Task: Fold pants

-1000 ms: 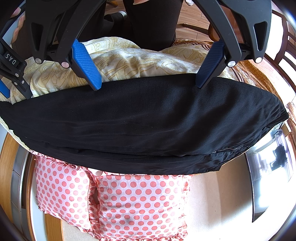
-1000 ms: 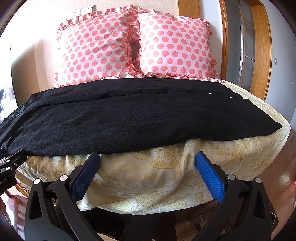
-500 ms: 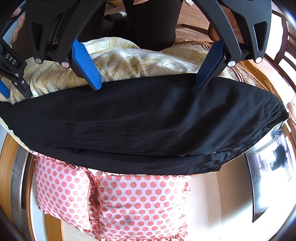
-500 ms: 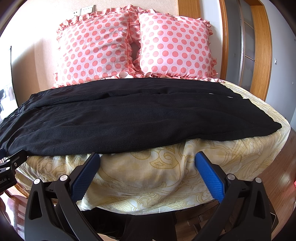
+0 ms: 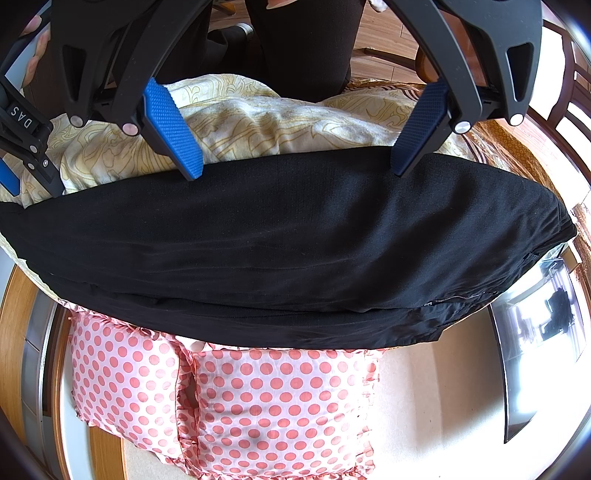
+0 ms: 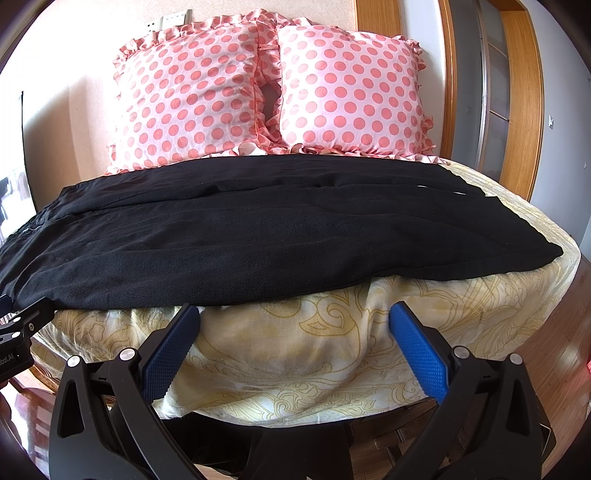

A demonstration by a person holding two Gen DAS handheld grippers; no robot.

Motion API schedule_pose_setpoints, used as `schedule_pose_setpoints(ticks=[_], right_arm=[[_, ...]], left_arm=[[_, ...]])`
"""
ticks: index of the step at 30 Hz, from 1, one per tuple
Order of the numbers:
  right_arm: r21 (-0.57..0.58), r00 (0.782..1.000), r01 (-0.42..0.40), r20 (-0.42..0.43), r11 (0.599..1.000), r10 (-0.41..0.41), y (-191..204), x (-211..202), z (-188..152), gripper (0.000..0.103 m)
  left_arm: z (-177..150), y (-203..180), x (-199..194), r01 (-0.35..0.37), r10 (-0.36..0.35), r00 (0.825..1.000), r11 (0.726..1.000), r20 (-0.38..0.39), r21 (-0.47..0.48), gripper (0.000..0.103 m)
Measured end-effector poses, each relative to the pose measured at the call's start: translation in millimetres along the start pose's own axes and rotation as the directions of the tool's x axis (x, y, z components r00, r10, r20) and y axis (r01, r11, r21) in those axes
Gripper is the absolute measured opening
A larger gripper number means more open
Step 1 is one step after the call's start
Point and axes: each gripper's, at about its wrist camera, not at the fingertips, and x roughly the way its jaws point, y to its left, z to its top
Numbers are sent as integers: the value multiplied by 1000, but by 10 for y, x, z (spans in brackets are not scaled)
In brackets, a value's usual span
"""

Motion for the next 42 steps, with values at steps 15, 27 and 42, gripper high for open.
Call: schedule_pose_setpoints(ticks=[15, 27, 42], right_arm=[[-62, 997, -68, 38, 996, 70, -80, -251, 155, 102], [11, 960, 274, -55, 962, -273, -1196, 1192, 2112, 102], [346, 730, 619, -583, 705, -355, -2430, 3719, 2460, 102]], left_arm=[[112, 158, -212, 173, -173, 985, 985, -2, -15, 101], [1229, 386, 150, 71, -68, 994, 997, 85, -26, 101], [1534, 391, 1020, 24, -23, 999, 998, 25, -53, 101]])
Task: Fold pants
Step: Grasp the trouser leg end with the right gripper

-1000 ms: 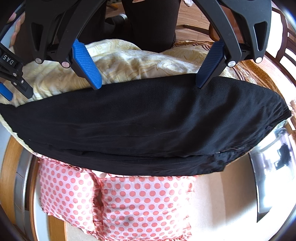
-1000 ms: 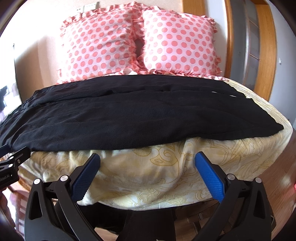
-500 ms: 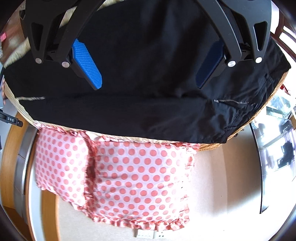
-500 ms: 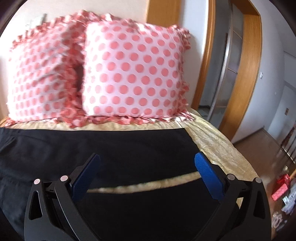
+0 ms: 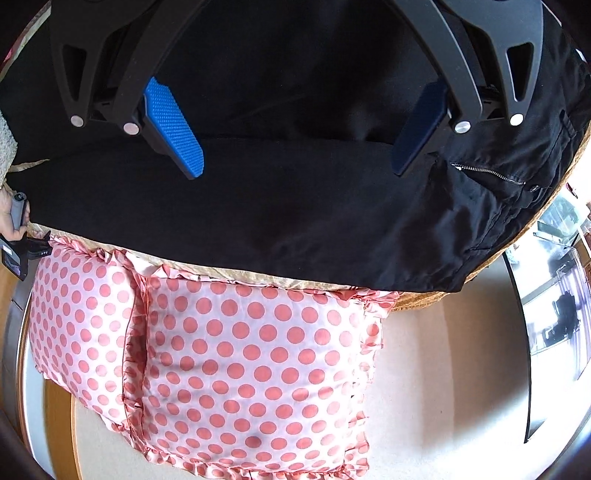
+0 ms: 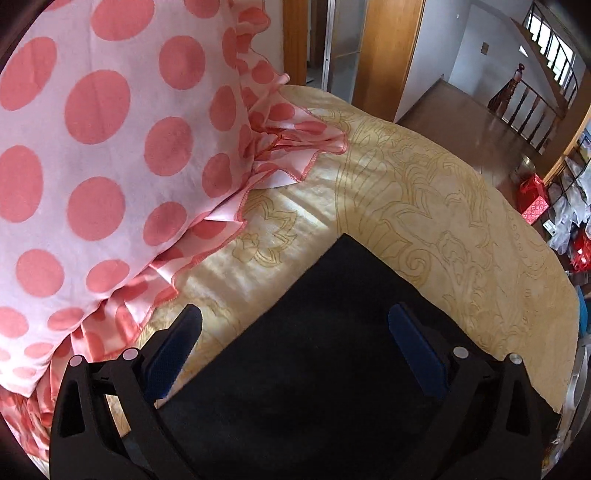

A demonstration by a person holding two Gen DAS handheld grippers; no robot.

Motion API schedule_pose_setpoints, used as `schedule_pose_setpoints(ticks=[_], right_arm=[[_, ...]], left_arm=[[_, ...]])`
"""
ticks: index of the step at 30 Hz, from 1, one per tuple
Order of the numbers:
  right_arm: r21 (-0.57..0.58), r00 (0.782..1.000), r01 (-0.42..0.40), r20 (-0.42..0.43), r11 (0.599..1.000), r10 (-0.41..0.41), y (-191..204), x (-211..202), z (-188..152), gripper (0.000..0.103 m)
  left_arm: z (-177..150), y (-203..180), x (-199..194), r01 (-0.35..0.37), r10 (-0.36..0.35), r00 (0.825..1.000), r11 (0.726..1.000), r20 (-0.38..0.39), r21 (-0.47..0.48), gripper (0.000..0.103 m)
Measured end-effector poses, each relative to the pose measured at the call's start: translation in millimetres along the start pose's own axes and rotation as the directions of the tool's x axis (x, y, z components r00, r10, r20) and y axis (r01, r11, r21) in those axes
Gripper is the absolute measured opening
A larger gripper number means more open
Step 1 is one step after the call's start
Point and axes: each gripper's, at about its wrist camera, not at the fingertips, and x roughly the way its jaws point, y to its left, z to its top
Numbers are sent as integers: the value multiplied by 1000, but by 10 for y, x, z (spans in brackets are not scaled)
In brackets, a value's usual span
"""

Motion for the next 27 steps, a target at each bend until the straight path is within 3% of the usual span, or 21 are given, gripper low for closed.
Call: schedule_pose_setpoints(ticks=[4, 8, 10, 12, 16, 18, 21, 25, 27], right_arm=[[-9, 998, 54, 28, 998, -54, 54, 47, -11, 98], [-4, 998, -8, 59, 1000, 8, -13, 60, -56, 83], [8, 997, -6, 73, 1000, 5, -84, -4, -108, 60], [26, 996, -14, 87, 1000, 12, -188, -65, -142, 44], [26, 987, -133, 95, 991, 130, -410, -112, -179, 19], [41, 974, -216, 85, 976, 212, -552, -145, -252, 12], [61, 950, -304, 92, 951, 298, -789, -251, -418, 10], [54, 907, -408, 138, 911, 398, -1128, -453, -665, 8], [48, 874, -469, 172, 882, 455, -1346, -646, -847, 8]], left_arm=[[-7, -29, 111, 11, -11, 999, 1000, -40, 6, 101], [-10, -16, 118, 17, -17, 999, 1000, -45, -2, 101], [-14, -7, 103, 16, -17, 999, 1000, -41, -7, 101], [-20, 7, 88, 16, -16, 999, 1000, -38, -14, 101], [-40, 41, 53, 16, -17, 999, 999, -37, -29, 101], [-45, 44, 33, 16, -17, 999, 999, -35, -33, 101], [-55, 65, -6, 17, -18, 999, 999, -35, -33, 101], [-58, 113, -116, 13, -14, 1000, 999, -24, -35, 101], [-42, 167, -176, 9, -9, 1000, 999, -20, -41, 101]])
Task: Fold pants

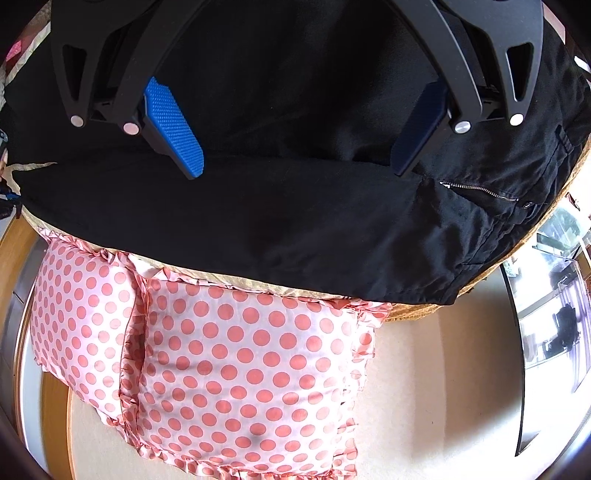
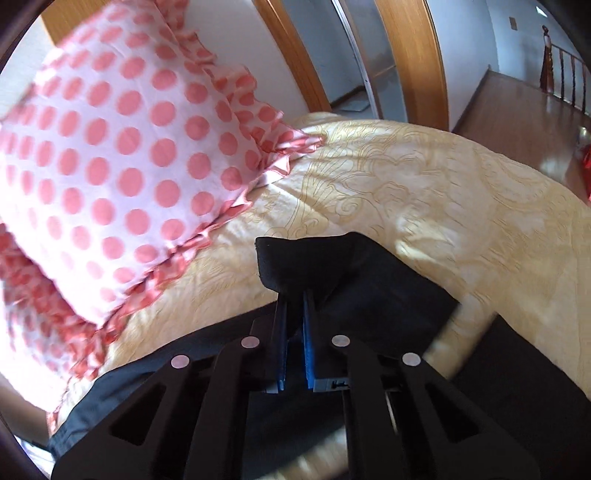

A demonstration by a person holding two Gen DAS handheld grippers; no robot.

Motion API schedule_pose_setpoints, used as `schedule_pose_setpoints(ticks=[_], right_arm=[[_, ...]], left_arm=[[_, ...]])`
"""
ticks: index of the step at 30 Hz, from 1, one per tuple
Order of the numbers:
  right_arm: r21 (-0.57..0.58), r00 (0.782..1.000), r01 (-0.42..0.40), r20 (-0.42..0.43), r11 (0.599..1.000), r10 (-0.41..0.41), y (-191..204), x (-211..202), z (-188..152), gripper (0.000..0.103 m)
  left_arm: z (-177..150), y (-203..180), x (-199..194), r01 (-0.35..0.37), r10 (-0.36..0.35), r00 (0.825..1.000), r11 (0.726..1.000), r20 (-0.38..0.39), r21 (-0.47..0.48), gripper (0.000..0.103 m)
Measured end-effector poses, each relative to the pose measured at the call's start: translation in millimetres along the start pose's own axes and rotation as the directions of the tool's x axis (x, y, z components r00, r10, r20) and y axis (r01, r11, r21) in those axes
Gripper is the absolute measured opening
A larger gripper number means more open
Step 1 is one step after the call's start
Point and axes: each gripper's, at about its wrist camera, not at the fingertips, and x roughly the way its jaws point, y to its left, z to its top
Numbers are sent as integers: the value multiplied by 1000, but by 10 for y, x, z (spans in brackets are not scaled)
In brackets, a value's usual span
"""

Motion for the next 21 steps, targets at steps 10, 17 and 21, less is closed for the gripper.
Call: schedule_pose_setpoints(ticks=[10, 17, 21], right_arm=[[74, 990, -127, 72, 989, 122, -773, -956, -857, 8], [87, 990, -134, 56, 987, 130, -915, -1023, -1120, 8], [77, 991, -126, 64, 989, 121, -916, -1051, -1129, 8]], left_arm=[[249, 295, -116, -30, 31, 999, 999, 22, -46, 101], [836, 446, 322, -4, 3, 1000, 997, -15, -73, 101], [1224, 654, 837, 10, -31, 993, 983, -116, -182, 101]])
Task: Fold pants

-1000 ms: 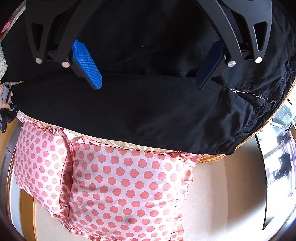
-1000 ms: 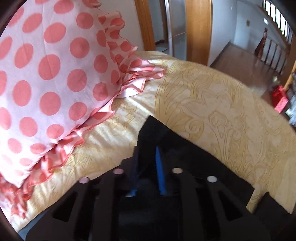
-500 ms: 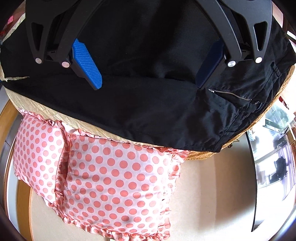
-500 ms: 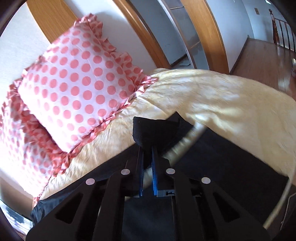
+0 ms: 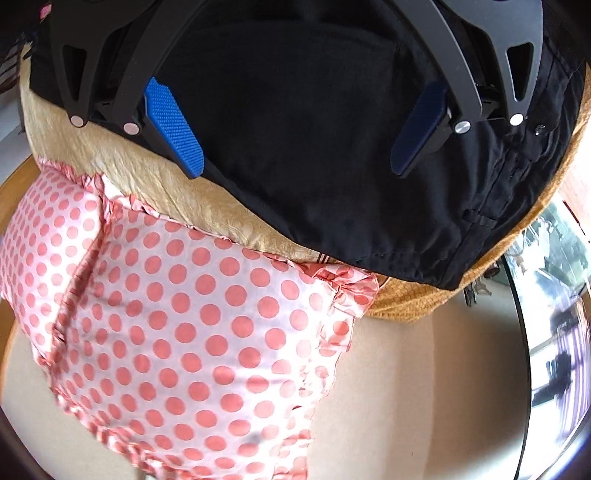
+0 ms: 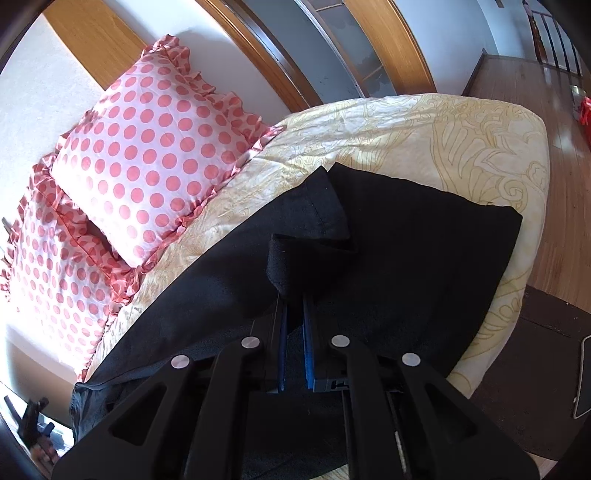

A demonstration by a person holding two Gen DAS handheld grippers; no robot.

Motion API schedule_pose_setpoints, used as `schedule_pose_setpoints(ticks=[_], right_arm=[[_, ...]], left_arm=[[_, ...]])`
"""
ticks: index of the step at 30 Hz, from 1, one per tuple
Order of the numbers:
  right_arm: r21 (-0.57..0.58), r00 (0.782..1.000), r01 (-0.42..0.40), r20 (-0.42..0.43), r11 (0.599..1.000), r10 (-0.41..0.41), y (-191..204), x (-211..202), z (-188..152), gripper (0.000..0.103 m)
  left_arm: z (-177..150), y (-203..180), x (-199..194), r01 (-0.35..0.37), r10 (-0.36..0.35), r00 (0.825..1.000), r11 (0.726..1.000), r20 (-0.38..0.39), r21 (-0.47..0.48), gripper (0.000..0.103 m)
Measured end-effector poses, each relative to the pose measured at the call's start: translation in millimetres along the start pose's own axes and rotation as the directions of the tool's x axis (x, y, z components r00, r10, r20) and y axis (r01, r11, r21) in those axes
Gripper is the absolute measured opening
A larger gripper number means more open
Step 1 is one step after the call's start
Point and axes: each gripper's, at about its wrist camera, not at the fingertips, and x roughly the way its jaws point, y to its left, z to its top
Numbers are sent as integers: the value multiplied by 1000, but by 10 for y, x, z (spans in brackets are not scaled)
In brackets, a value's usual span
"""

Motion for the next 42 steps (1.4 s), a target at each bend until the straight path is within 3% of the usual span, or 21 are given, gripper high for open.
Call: schedule_pose_setpoints(ticks=[3, 6, 10, 14, 15, 16, 17, 18, 21, 24, 27, 34, 38, 42], right_arm=[[2, 1000, 8, -3, 1000, -8, -13, 7, -9, 8], [-19, 1000, 28, 2, 999, -28, 23, 15, -11, 8], [-52, 999, 49, 4, 997, -49, 70, 12, -2, 8], [-92, 998, 67, 8, 993, -67, 110, 20, 9, 8], [-103, 997, 72, 12, 992, -71, 127, 22, 10, 8], [-113, 997, 77, 17, 991, -76, 142, 25, 12, 8], [-120, 997, 79, 21, 990, -77, 155, 30, 14, 8], [-127, 997, 81, 24, 989, -79, 166, 35, 21, 8], [-132, 997, 72, 33, 989, -68, 170, 33, 40, 8], [-123, 999, 45, 36, 991, -40, 138, 8, 66, 8], [-110, 999, 19, 39, 994, -15, 106, -29, 94, 8], [-109, 997, -15, 72, 994, 23, 116, -153, 175, 8], [-107, 995, -17, 97, 994, 28, 106, -269, 217, 8], [-100, 994, -10, 108, 995, 21, 56, -367, 221, 8]], left_arm=[[349, 143, 492, 3, -17, 994, 992, -111, -129, 100], [577, 228, 868, -18, -19, 985, 976, -171, -216, 98], [742, 337, 1383, -115, 28, 959, 949, -284, -294, 89], [716, 444, 1630, -205, 86, 935, 922, -345, -327, 76], [716, 441, 1619, -224, 116, 938, 922, -327, -315, 69], [706, 446, 1622, -246, 139, 932, 920, -334, -304, 54], [695, 458, 1600, -261, 159, 930, 921, -332, -290, 45], [682, 488, 1568, -239, 138, 936, 925, -324, -296, 29], [596, 657, 1319, -168, 72, 963, 914, -260, -369, 16], [506, 757, 956, -98, 27, 982, 919, -188, -381, 14], [353, 864, 329, -4, -33, 995, 924, -90, -383, 14], [-336, 1181, -968, 168, -142, 985, 903, 96, -396, 13], [-823, 1307, -1364, 162, -105, 981, 911, 166, -380, 13], [-1402, 1381, -1547, 142, -74, 981, 904, 178, -403, 14]])
